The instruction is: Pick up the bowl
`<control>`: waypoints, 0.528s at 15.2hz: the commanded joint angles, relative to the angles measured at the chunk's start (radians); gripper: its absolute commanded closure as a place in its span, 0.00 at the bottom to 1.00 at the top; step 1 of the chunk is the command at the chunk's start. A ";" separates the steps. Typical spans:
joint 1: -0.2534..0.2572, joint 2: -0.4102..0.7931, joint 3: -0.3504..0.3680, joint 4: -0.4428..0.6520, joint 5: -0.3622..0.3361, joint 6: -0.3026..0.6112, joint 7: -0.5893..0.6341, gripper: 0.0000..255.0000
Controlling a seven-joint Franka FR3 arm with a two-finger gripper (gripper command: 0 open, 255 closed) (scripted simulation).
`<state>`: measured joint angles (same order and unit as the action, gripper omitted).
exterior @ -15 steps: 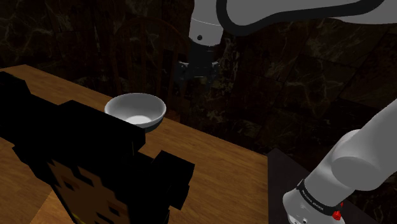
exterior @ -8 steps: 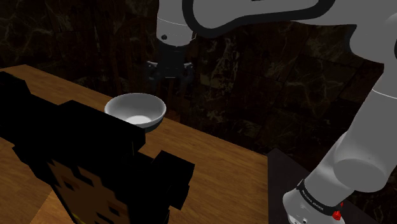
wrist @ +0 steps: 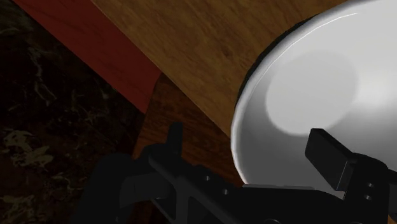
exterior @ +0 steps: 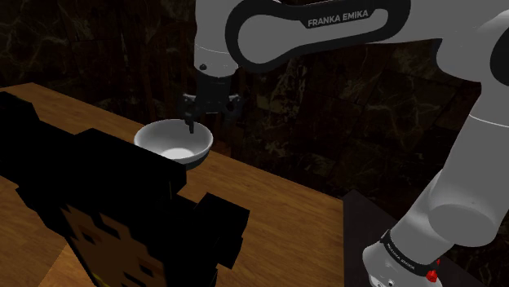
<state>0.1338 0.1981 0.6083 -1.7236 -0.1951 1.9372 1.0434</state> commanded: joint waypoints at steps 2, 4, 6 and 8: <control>-0.001 -0.001 0.000 -0.011 0.000 0.010 0.001 1.00; -0.001 -0.003 0.000 -0.012 0.001 0.010 0.001 1.00; -0.001 -0.003 0.000 -0.012 0.001 0.010 0.000 1.00; -0.001 -0.003 0.000 -0.012 0.001 0.010 0.000 1.00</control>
<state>0.1323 0.1946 0.6079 -1.7350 -0.1943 1.9468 1.0438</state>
